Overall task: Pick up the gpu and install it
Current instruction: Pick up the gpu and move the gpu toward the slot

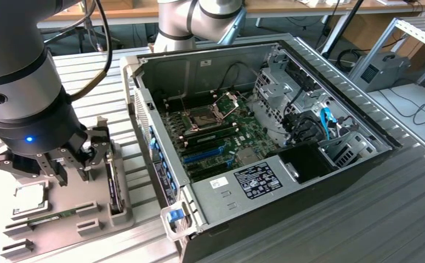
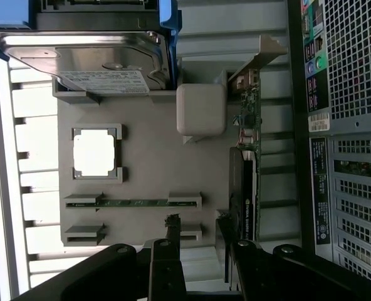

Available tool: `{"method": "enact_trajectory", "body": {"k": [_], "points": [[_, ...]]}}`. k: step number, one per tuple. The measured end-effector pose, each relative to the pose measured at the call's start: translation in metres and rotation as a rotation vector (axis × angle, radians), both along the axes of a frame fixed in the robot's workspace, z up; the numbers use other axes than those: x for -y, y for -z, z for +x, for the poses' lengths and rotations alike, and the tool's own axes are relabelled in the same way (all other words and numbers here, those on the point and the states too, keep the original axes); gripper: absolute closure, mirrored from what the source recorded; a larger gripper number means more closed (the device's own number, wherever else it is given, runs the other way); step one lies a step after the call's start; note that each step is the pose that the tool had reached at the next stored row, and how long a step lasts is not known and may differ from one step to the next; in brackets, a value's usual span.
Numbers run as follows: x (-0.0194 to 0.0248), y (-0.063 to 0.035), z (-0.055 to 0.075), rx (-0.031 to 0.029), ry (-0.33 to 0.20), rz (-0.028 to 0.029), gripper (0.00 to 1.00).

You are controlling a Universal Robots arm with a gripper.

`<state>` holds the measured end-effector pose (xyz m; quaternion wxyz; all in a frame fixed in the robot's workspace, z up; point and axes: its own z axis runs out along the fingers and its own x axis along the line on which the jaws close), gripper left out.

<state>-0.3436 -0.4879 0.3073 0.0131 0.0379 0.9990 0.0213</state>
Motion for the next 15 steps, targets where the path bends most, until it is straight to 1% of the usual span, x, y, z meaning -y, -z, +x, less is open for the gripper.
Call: {"method": "enact_trajectory", "body": {"k": [15], "points": [[0.0, 0.0044, 0.0, 0.0, 0.0, 0.0, 0.64]]}}
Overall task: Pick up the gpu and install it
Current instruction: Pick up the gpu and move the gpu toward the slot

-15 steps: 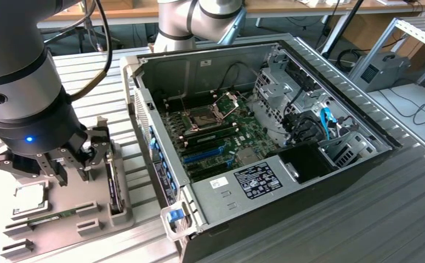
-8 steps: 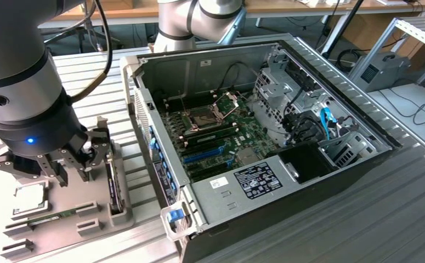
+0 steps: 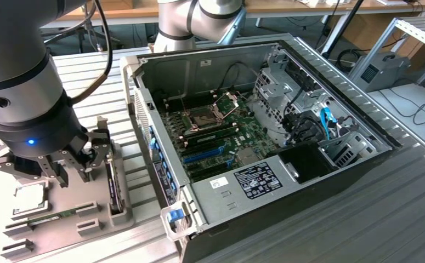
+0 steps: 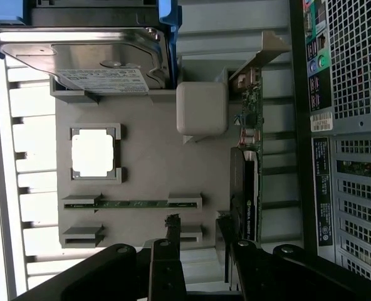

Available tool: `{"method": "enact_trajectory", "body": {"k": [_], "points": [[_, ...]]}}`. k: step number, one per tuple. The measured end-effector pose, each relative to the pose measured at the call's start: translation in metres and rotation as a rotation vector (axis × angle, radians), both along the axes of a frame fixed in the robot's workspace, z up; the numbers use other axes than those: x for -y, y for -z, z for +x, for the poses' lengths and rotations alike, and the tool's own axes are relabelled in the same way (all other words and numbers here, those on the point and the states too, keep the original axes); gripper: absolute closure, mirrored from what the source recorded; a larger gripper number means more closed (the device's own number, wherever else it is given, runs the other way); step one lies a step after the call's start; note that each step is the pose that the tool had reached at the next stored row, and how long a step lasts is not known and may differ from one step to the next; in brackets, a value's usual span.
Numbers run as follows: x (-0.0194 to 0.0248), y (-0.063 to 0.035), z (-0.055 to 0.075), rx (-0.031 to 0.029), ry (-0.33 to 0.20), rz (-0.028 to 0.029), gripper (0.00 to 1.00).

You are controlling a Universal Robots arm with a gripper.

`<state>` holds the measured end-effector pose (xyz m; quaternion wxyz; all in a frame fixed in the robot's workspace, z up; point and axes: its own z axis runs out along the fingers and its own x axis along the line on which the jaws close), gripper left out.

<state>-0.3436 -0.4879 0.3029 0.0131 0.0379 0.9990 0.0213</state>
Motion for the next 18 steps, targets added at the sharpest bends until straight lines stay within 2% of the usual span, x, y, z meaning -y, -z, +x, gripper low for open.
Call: {"method": "enact_trajectory", "body": {"k": [18], "points": [[0.0, 0.0056, 0.0, 0.0, 0.0, 0.0, 0.64]]}}
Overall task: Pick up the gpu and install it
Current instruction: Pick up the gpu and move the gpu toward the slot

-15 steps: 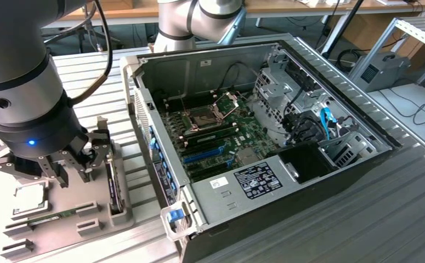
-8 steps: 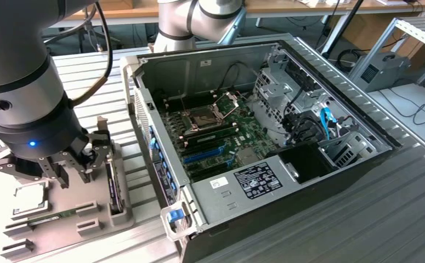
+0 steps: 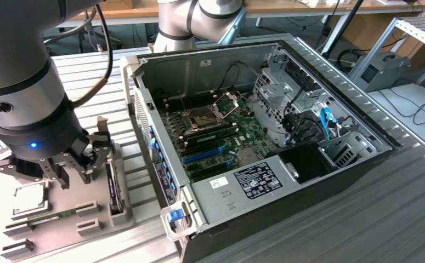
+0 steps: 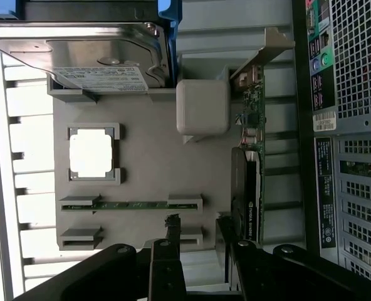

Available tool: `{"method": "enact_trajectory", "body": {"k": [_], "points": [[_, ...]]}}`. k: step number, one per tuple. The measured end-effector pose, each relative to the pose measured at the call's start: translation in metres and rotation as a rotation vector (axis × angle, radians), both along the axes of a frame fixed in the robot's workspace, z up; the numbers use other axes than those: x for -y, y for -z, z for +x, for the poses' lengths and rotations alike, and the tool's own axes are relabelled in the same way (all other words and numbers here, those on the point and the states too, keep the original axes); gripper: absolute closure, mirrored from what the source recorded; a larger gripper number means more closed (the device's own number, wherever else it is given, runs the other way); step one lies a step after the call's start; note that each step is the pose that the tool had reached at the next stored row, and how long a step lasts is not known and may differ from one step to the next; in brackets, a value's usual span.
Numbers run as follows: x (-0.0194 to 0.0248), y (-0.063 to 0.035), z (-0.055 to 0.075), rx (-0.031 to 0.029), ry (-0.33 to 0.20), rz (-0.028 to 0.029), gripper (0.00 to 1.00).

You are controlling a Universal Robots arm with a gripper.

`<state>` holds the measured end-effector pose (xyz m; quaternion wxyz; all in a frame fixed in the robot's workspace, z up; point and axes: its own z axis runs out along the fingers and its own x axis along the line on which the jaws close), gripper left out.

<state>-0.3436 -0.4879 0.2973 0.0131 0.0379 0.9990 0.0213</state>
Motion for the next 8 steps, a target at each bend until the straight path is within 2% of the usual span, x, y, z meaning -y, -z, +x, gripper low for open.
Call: {"method": "enact_trajectory", "body": {"k": [8], "points": [[0.0, 0.0028, 0.0022, 0.0, 0.0, -0.0011, 0.64]]}}
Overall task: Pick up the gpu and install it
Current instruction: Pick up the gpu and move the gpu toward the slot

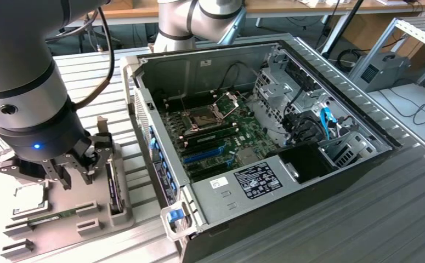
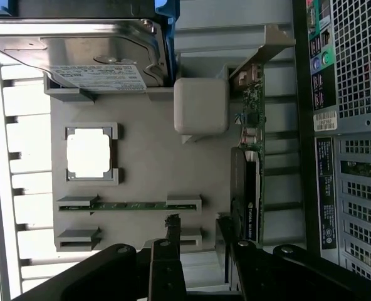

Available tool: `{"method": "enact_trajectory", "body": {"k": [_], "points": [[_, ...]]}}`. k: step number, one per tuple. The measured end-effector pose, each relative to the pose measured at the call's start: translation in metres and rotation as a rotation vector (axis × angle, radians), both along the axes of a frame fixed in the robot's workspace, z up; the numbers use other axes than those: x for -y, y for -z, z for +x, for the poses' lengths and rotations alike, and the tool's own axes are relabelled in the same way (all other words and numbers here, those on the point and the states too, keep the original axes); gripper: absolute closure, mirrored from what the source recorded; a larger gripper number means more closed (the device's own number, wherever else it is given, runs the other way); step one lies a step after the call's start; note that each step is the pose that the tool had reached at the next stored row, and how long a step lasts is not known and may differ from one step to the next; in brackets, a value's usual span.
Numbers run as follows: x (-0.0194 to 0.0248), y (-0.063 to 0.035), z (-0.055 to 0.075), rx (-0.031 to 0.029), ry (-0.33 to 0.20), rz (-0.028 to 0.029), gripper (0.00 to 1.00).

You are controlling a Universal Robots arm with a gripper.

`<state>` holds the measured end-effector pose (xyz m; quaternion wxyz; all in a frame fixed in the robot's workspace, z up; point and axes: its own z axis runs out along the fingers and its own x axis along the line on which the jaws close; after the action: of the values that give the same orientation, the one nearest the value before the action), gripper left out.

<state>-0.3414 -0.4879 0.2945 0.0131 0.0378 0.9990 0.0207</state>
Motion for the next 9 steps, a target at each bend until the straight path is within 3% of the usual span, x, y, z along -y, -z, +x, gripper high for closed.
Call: {"method": "enact_trajectory", "body": {"k": [9], "points": [[0.0, 0.0013, 0.0074, 0.0, 0.0, -0.002, 0.64]]}}
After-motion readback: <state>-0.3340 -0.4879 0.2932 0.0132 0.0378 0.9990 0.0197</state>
